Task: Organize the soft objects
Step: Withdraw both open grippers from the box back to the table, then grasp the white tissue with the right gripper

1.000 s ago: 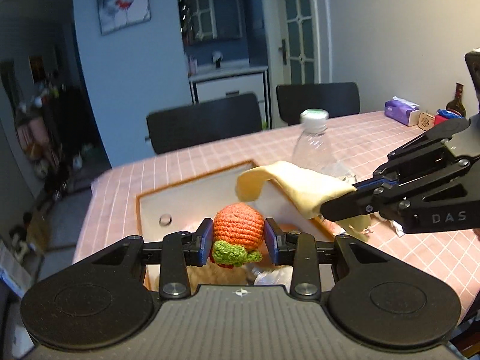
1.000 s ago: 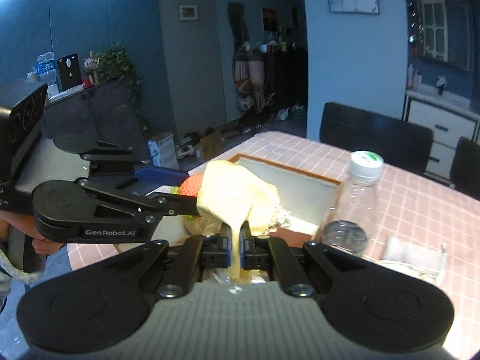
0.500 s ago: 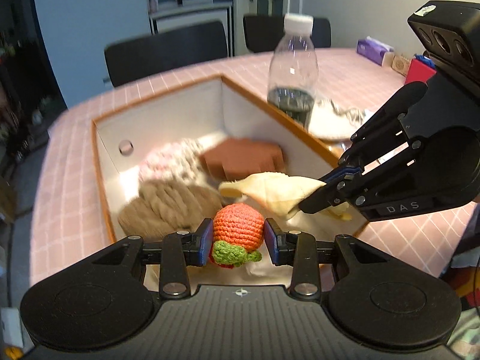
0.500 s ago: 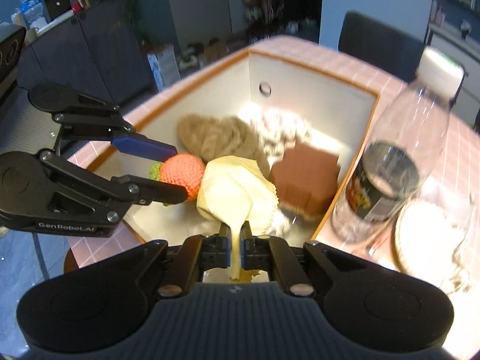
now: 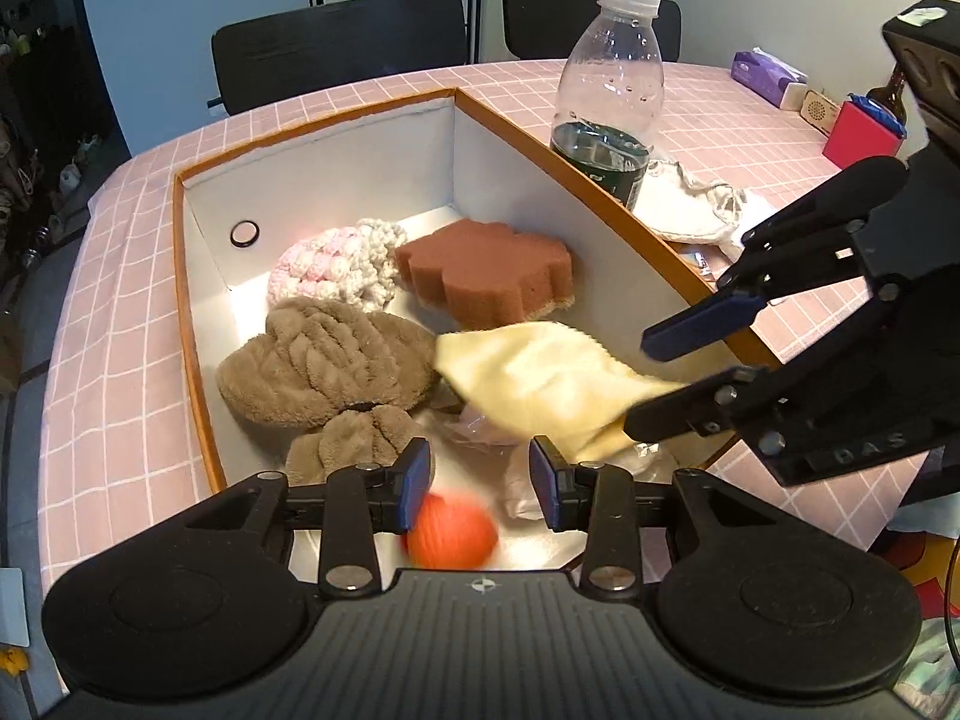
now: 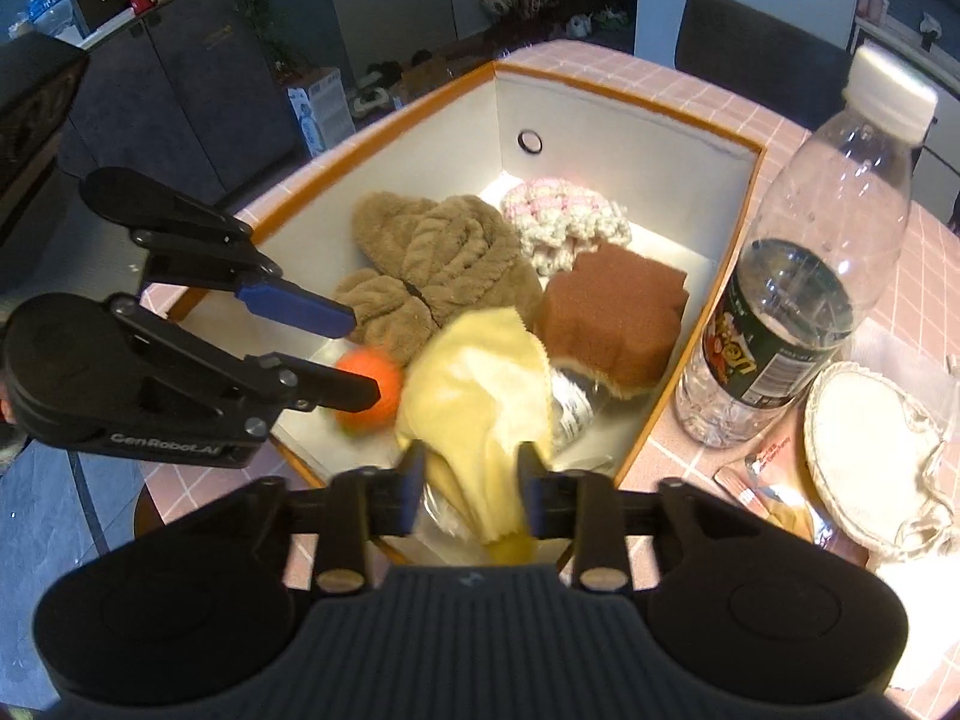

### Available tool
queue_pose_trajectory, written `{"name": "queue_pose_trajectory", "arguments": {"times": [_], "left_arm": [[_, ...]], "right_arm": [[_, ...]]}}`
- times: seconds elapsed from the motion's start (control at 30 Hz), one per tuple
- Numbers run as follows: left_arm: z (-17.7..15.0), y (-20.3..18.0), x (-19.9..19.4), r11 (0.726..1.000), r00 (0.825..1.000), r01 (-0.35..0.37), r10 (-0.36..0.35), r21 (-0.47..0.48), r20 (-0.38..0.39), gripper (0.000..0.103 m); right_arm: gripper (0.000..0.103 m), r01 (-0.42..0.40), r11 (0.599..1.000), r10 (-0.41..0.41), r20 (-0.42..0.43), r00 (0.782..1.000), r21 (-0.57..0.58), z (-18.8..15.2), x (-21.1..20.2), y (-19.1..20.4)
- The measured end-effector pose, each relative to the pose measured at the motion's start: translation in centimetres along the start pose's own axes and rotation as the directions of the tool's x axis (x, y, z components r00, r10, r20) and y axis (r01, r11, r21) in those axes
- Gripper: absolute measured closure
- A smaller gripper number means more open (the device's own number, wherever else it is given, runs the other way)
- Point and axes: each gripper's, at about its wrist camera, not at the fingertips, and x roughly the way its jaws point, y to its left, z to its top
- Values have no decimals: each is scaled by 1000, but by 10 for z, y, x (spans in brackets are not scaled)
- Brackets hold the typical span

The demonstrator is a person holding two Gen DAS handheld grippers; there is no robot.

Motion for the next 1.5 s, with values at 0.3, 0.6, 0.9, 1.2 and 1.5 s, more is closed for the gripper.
{"name": "queue_pose_trajectory", "arguments": {"times": [0.3, 0.6, 0.9, 1.2, 1.5], "left_arm": [[4, -10, -15, 1000, 999, -18, 17, 7, 51, 53], [7, -47, -40, 998, 972, -53, 41, 45, 232, 53], [16, -105, -42, 992, 936, -16, -30, 127, 351, 53], [32, -161, -3, 979, 936, 57, -120, 196, 330, 53], [48, -192, 54, 973, 953, 28, -95, 229, 287, 46]], "right_arm": [[53, 29, 999, -27, 66, 997, -35, -8, -27, 3], [36, 107, 994, -102, 172, 980, -20, -37, -68, -5], [34, 191, 979, -200, 174, 964, 69, -88, -95, -42], [33, 301, 938, -322, 108, 941, 173, -133, -99, -105], [34, 361, 888, -383, 26, 923, 285, -167, -86, -177]]}}
